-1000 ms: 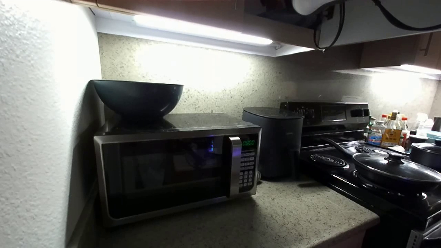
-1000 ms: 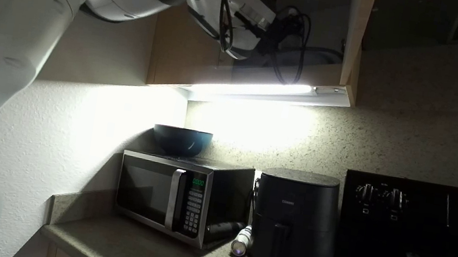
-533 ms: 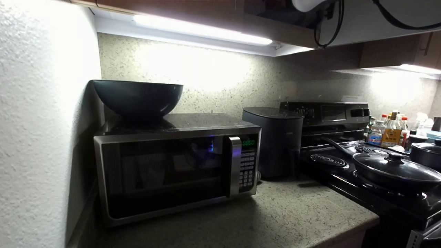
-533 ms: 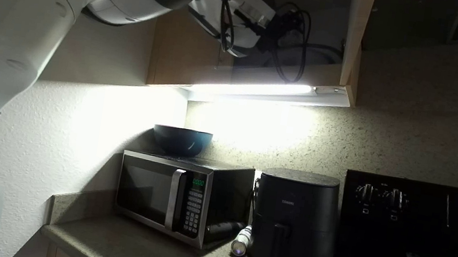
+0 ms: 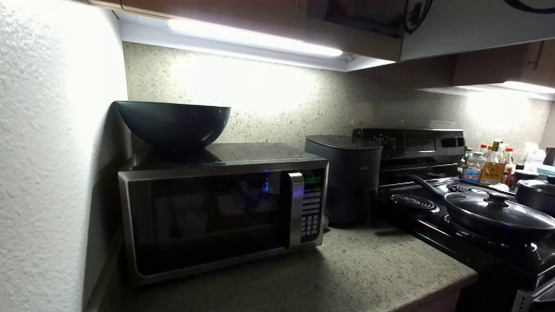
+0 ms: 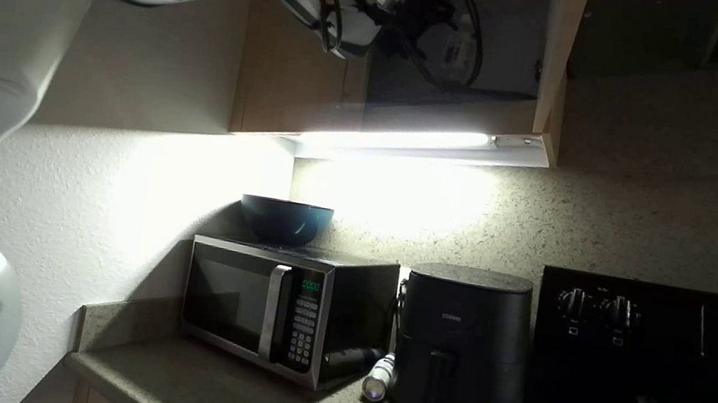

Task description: Pick up the bottle and position it inside the wall cabinet

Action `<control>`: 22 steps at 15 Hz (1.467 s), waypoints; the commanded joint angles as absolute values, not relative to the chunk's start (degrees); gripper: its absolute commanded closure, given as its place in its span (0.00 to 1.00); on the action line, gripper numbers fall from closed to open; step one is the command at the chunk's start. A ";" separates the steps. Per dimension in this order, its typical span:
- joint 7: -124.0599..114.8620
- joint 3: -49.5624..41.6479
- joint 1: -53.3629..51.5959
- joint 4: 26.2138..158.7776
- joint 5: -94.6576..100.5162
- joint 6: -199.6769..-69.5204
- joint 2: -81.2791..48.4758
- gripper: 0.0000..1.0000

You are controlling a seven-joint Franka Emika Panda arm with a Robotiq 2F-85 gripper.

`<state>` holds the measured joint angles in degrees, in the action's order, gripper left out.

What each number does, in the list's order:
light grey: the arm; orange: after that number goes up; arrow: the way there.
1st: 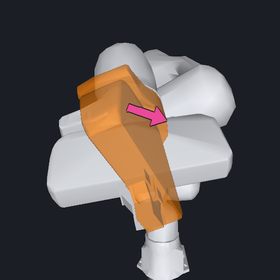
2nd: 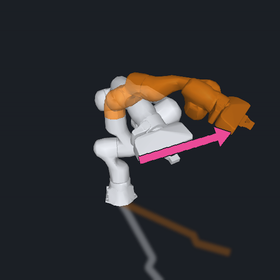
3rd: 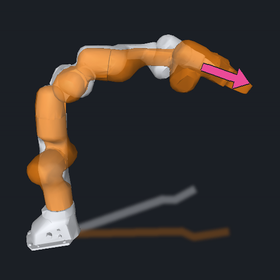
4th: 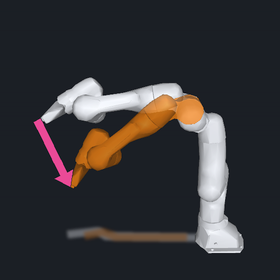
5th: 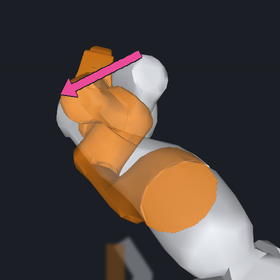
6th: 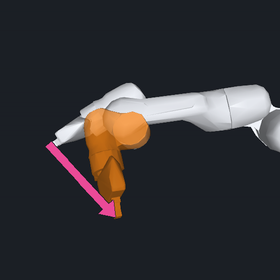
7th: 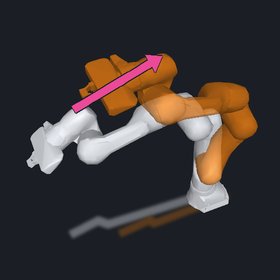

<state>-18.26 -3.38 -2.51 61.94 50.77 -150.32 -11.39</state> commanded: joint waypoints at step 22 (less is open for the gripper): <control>-17.69 0.40 -7.95 78.02 52.48 -130.96 6.24 0.00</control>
<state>-17.69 0.40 -7.95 78.02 52.48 -130.96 6.26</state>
